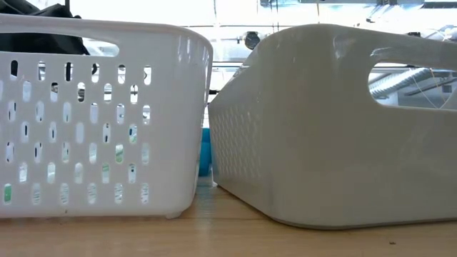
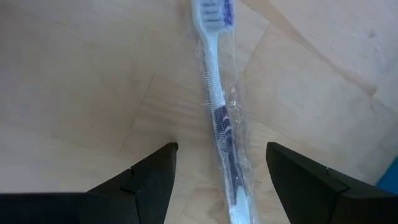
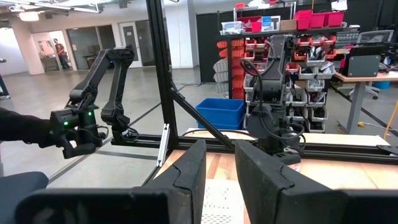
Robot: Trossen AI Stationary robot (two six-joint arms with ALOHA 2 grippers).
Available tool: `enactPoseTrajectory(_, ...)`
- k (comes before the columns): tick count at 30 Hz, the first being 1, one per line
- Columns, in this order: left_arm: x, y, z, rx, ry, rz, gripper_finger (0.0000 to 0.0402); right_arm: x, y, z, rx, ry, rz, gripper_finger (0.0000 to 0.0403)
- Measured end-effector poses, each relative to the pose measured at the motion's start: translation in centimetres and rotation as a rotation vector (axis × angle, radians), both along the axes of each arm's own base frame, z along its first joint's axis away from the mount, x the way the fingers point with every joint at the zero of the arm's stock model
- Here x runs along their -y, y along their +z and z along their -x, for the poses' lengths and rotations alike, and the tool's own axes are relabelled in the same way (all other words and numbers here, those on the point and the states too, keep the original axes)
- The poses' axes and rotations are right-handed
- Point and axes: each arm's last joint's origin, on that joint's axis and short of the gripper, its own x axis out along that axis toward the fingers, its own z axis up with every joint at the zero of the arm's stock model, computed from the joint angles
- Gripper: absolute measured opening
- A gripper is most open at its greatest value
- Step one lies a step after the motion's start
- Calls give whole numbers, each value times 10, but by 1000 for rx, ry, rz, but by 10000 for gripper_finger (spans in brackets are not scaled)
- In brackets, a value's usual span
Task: Pick & Place Toothbrushes
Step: Put the purple toothbrush into the gray bin
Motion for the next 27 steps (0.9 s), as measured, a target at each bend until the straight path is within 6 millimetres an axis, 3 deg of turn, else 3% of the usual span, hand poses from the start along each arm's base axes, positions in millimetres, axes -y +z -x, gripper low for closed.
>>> enactPoseTrajectory(16,-13,1,-2,-26,7,104,250,0,0,0,0,0,0,77)
enactPoseTrajectory(27,-21,0,-1,-50,10,158,141,0,0,0,0,0,0,77)
